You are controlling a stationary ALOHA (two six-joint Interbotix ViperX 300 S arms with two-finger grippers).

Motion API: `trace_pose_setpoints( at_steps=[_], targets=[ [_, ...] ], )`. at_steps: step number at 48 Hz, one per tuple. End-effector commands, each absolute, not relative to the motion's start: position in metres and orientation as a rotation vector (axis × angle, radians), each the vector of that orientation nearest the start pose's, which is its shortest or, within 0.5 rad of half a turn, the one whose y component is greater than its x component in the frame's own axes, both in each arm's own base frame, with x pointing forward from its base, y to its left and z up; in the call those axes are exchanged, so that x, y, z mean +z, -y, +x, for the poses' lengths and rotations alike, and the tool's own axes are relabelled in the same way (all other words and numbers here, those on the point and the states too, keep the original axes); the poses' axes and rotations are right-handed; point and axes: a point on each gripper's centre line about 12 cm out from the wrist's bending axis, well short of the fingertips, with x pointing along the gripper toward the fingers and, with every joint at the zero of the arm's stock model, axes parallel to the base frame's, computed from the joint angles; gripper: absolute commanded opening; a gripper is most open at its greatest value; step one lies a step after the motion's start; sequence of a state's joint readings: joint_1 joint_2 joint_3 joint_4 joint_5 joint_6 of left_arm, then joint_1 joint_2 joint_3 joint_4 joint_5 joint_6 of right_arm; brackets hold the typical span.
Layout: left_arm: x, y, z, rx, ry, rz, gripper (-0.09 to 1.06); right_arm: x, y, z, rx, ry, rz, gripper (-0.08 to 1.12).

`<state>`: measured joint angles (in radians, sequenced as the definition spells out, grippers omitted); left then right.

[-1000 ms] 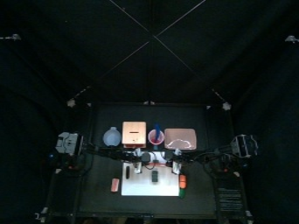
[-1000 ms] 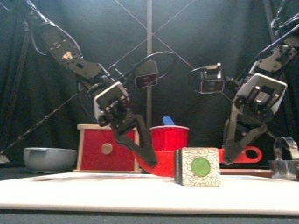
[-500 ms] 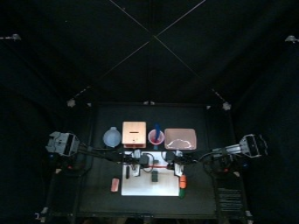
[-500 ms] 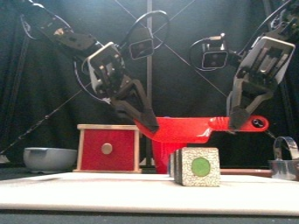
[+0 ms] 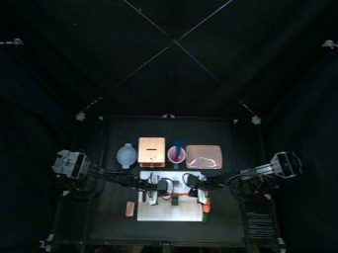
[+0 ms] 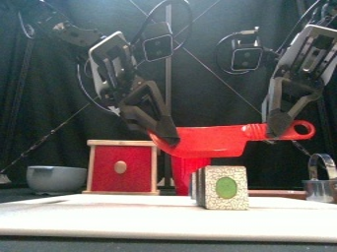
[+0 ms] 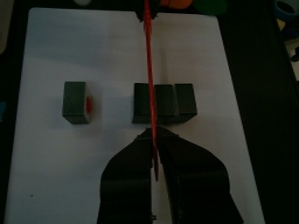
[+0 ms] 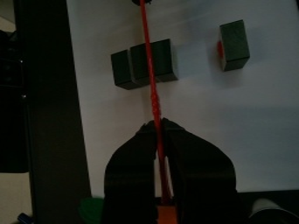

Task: Place sushi on board then cut the sushi with the knife then place the pieces on the plate
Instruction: Cut the sushi into 4 pieces

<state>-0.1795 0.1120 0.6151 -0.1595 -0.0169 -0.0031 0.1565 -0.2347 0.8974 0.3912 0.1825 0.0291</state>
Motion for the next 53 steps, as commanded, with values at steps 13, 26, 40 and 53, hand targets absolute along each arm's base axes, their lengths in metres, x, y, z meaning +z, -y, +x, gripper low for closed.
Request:
trace_pose_setpoints(
  at_steps=[13, 26, 40, 53],
  targets=[
    [0.141, 0.076, 0.403, -0.117, -0.718, -0.092, 0.43, 0.157, -0.059, 0.304, 0.038, -0.877, 0.360, 0.26],
    [0.139, 0.076, 0.404, -0.116, -0.724, -0.092, 0.43, 0.155, -0.059, 0.304, 0.036, -0.885, 0.360, 0.26],
    [0.118, 0.076, 0.403, -0.106, -0.775, -0.097, 0.43, 0.138, -0.060, 0.305, 0.021, -0.937, 0.360, 0.26],
    [0.106, 0.073, 0.403, -0.089, -0.805, -0.111, 0.43, 0.121, -0.062, 0.310, 0.011, -0.990, 0.351, 0.26]
  ],
)
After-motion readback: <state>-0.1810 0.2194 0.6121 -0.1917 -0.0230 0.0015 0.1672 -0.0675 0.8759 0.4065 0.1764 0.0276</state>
